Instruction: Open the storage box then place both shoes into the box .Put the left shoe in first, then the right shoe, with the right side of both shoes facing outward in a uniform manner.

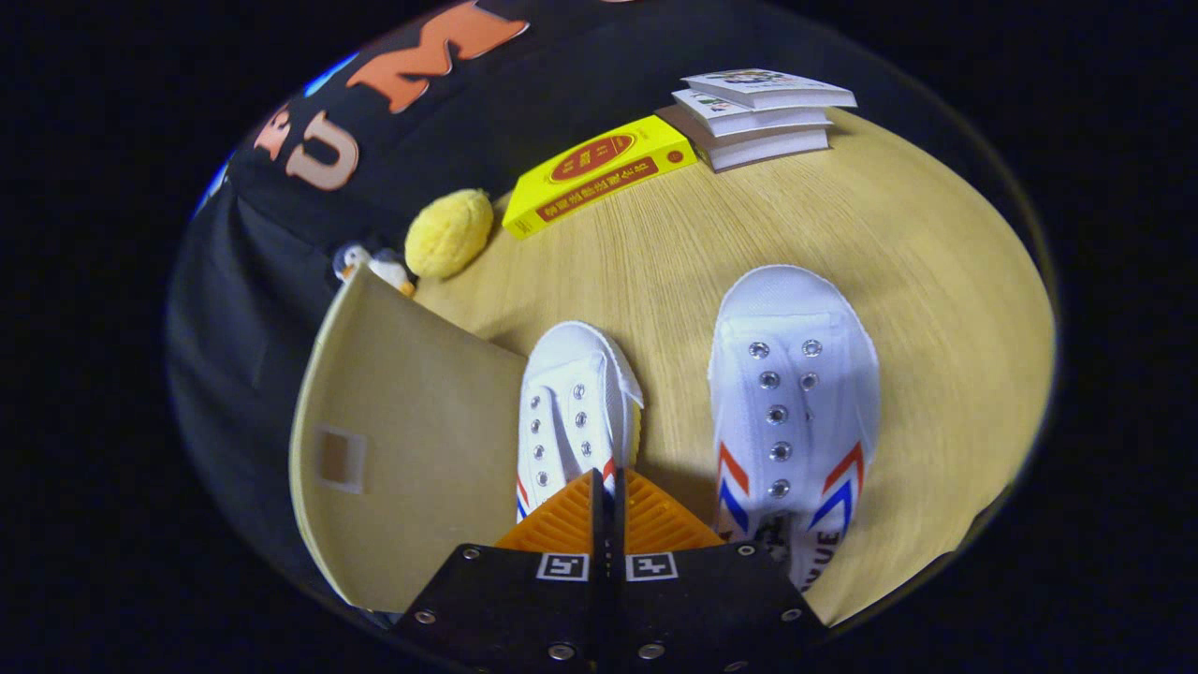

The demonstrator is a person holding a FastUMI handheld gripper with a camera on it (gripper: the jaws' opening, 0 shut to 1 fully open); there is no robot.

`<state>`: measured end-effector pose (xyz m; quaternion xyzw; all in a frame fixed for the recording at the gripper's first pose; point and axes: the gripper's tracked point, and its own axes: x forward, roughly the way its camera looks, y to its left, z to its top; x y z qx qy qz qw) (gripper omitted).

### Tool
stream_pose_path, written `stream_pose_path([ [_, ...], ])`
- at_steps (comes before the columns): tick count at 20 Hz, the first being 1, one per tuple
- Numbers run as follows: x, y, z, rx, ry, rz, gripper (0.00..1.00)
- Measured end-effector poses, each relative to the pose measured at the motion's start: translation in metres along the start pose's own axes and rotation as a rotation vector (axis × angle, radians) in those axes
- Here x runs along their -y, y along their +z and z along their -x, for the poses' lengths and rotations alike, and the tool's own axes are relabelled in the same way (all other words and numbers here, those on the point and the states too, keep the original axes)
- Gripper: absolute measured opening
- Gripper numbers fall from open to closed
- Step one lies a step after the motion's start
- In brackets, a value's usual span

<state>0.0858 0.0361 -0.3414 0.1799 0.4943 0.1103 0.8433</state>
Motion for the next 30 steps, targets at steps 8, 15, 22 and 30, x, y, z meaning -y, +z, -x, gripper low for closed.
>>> stream_pose_path([
  [8, 0.016, -0.021, -0.01, -0.115, -0.12, 0.178, 0.01],
  [15, 0.017, -0.053, -0.017, -0.242, -0.174, 0.312, 0.4],
  [22, 0.012, -0.036, 0.004, -0.088, 0.133, -0.117, 0.0],
  [30, -0.02, 0.022, 0.07, 0.149, 0.212, -0.049, 0.0],
])
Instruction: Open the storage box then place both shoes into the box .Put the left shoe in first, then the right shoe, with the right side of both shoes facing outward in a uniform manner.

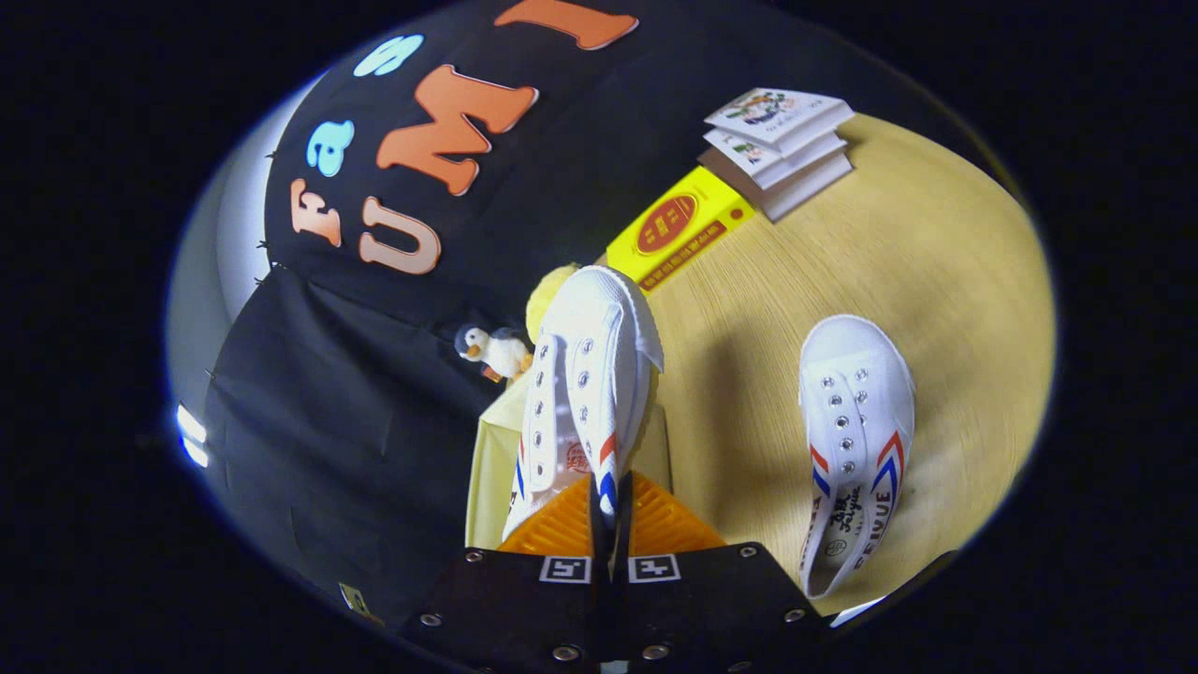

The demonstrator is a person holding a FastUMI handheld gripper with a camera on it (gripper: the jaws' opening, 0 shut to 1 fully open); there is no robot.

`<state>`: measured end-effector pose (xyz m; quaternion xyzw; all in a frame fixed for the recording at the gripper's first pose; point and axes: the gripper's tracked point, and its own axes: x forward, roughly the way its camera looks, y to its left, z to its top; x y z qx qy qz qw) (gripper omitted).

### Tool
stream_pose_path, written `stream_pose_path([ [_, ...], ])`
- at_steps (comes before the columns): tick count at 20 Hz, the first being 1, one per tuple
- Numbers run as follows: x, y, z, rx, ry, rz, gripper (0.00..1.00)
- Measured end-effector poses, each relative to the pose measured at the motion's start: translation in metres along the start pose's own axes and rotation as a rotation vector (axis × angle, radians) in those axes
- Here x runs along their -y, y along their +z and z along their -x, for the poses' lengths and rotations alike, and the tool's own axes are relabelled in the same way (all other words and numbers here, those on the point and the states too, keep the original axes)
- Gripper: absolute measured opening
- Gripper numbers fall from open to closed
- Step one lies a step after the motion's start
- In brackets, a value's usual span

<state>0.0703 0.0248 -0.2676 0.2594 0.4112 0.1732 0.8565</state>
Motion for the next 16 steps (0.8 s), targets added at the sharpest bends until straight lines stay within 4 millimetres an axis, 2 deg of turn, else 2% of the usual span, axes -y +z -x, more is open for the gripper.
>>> stream_pose_path([
  [2, -0.037, 0.009, 0.007, 0.031, 0.024, 0.033, 0.0],
  [3, -0.058, 0.005, 0.01, 0.026, 0.03, 0.05, 0.0],
  [5, -0.092, -0.013, 0.004, -0.002, 0.014, 0.075, 0.0],
  [7, -0.113, -0.037, -0.019, -0.031, -0.012, 0.082, 0.0],
  [9, -0.115, -0.067, -0.045, -0.079, -0.046, 0.064, 0.0],
  [12, -0.105, -0.111, -0.08, -0.144, -0.141, 0.092, 0.0],
  [14, -0.097, -0.13, -0.097, -0.182, -0.208, 0.12, 0.0],
  [16, -0.097, -0.142, -0.109, -0.205, -0.256, 0.132, 0.0],
])
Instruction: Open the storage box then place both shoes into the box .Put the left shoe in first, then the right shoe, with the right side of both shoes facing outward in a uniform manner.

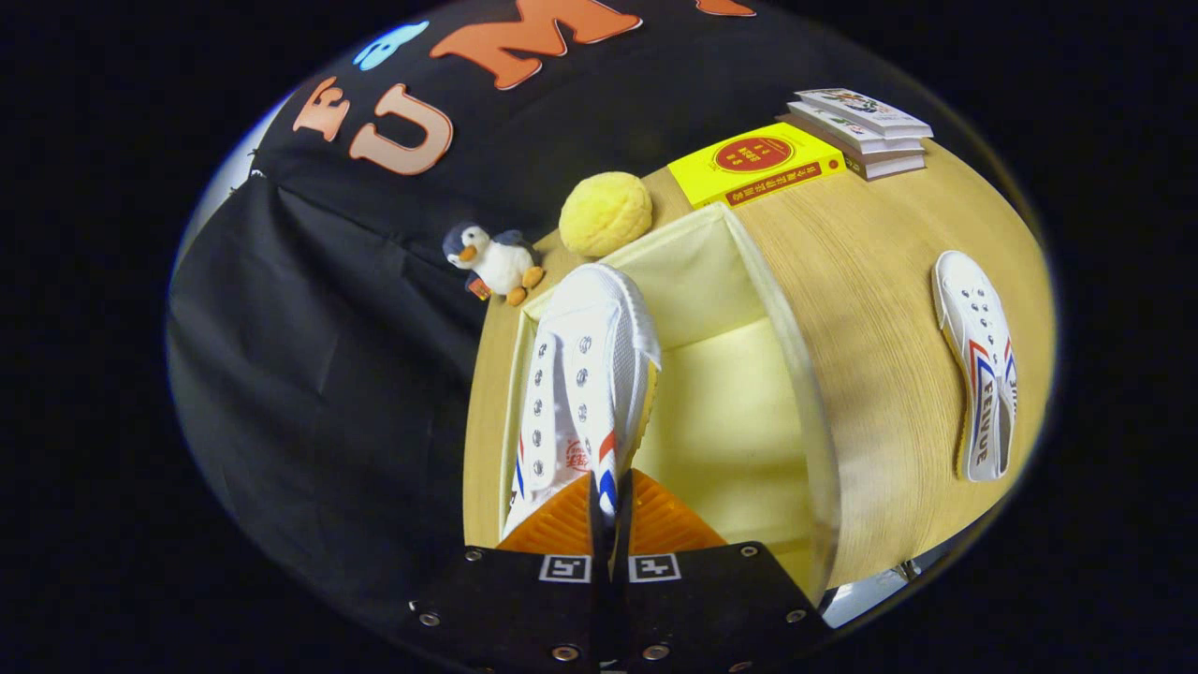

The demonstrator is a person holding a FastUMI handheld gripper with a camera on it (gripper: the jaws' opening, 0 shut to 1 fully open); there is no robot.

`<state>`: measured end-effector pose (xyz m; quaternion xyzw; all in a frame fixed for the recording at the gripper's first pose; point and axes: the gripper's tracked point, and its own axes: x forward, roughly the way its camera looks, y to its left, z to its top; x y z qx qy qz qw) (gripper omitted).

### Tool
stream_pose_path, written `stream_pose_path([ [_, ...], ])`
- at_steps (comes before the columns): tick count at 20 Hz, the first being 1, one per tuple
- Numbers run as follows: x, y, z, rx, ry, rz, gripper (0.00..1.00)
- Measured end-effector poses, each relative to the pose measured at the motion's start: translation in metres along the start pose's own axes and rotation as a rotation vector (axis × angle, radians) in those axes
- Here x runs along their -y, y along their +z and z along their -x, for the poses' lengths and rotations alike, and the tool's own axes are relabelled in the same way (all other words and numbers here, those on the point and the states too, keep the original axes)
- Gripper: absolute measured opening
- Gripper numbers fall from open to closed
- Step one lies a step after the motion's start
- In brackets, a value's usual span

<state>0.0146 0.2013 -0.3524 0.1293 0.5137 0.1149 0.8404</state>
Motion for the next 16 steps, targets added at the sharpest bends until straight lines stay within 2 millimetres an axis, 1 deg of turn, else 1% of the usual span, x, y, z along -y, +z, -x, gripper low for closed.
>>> stream_pose_path([
  [3, 0.005, -0.005, -0.021, -0.015, -0.069, 0.029, 0.0],
  [6, 0.001, -0.021, -0.046, -0.071, -0.118, 0.039, 0.03],
  [7, 0.001, -0.029, -0.048, -0.1, -0.12, 0.051, 0.04],
  [8, -0.004, -0.034, -0.047, -0.116, -0.099, 0.053, 0.05],
  [9, -0.011, -0.031, -0.038, -0.112, -0.068, 0.048, 0.17],
  [10, -0.013, -0.025, -0.038, -0.095, -0.044, 0.048, 0.25],
  [12, -0.02, -0.01, -0.012, -0.055, 0.002, 0.051, 0.64],
  [13, -0.02, 0.0, 0.001, -0.031, 0.022, 0.056, 0.81],
  [15, -0.013, 0.022, 0.029, 0.022, 0.048, 0.071, 0.97],
  [16, -0.012, 0.032, 0.045, 0.051, 0.053, 0.077, 0.98],
])
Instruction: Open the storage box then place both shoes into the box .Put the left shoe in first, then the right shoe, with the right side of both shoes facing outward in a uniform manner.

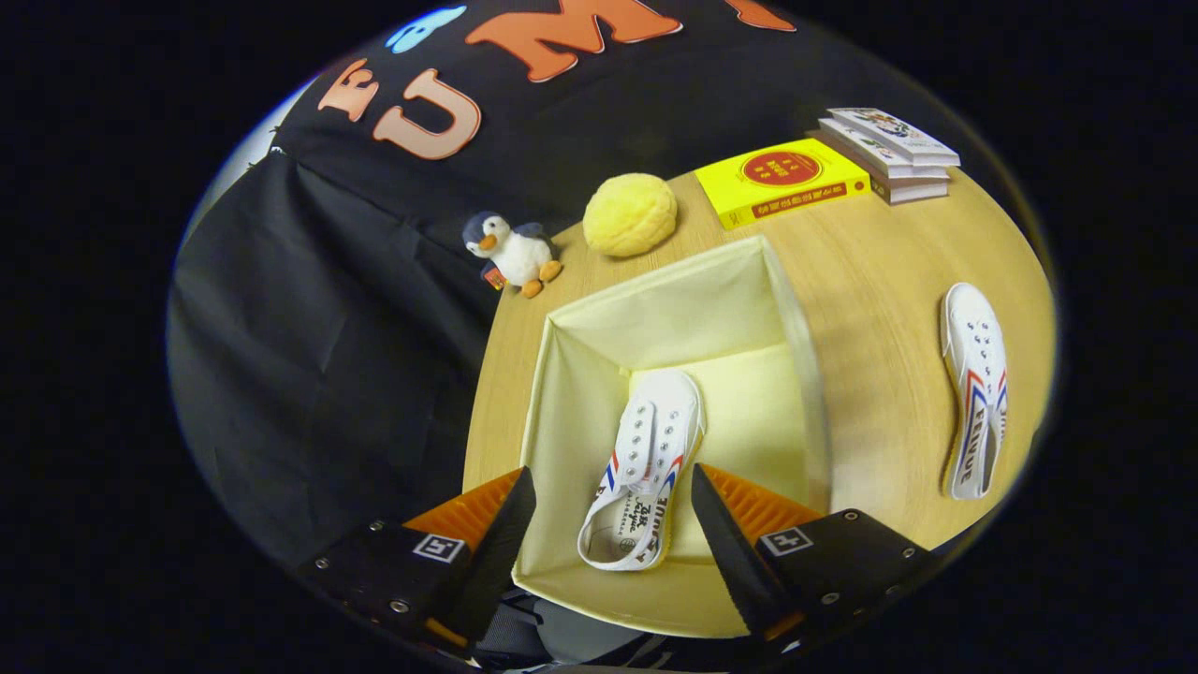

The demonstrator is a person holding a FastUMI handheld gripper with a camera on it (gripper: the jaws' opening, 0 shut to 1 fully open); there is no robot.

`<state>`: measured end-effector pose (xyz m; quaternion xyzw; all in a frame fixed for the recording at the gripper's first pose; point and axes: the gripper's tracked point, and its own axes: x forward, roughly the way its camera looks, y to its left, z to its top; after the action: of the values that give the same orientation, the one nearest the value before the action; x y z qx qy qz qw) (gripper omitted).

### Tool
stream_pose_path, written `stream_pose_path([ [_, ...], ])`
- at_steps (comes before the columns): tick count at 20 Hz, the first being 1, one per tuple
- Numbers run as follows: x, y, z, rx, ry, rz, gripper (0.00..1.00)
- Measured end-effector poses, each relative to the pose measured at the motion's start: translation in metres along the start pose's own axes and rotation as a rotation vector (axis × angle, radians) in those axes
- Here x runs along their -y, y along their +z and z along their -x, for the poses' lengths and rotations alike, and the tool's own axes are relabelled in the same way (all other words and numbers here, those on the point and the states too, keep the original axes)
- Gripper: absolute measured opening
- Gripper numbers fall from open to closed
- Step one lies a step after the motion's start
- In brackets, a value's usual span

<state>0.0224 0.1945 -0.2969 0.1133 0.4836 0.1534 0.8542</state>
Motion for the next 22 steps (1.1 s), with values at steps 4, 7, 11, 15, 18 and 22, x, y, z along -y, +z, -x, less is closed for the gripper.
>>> stream_pose_path([
  [4, 0.048, 0.033, 0.047, 0.091, -0.033, -0.021, 0.99],
  [7, 0.101, 0.045, 0.068, 0.123, -0.095, -0.056, 0.98],
  [11, 0.18, 0.048, 0.082, 0.123, -0.22, -0.062, 0.98],
  [15, 0.247, 0.038, 0.083, 0.099, -0.331, -0.071, 0.99],
  [18, 0.282, 0.023, 0.072, 0.051, -0.36, -0.112, 0.98],
  [22, 0.32, -0.005, 0.058, -0.055, -0.415, -0.101, 0.95],
])
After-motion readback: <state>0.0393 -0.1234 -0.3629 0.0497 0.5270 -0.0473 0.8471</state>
